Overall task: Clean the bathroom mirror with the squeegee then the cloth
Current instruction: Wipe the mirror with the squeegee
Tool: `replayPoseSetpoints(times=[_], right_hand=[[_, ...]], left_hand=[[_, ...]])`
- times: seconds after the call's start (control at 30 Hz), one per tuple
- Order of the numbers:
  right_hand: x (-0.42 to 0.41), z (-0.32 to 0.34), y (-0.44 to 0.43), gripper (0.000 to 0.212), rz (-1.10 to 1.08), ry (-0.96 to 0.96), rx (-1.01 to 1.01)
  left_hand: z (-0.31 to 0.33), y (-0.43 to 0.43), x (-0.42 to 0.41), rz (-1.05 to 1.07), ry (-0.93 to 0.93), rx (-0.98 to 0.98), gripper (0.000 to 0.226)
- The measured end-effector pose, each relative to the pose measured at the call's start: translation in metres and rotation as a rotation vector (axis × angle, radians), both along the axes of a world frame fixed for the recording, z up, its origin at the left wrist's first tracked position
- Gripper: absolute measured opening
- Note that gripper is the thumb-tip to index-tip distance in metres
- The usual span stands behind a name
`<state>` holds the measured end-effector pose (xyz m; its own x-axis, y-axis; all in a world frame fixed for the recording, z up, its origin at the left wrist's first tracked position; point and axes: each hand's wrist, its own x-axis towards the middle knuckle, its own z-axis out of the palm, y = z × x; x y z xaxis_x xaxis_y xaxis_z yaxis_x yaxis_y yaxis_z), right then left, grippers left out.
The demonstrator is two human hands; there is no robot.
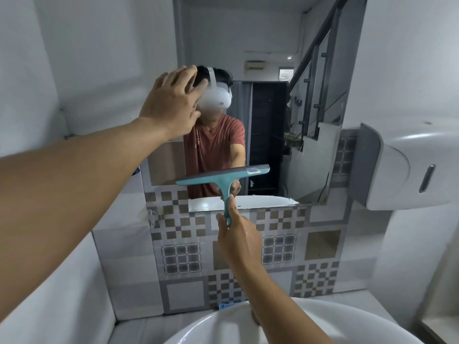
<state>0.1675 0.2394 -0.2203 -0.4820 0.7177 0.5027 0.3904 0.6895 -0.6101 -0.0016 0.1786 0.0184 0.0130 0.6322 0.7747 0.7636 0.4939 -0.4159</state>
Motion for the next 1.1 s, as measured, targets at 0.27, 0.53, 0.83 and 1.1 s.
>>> replayPoseSetpoints(times=[0.27,0.53,0.83,1.1], right_hand=[[0.017,0.000,0.018,0.060,0.015,-0.315,0.259],[0.052,0.018,0.069,0.057,0.007,-0.501,0.585],[0.064,0.025,0.107,0.063,-0.005,-0.419,0.839],[0.080,0.035,0.133,0.060,-0.005,-0.413,0.825]], left_hand=[[0.000,0.001,0.002,0.036,-0.007,0.000,0.069],[-0.014,0.009,0.009,0.066,-0.034,0.069,0.066],[-0.022,0.011,0.015,0.093,-0.058,0.044,0.072],[-0.029,0.013,0.009,0.084,-0.072,0.012,0.083]])
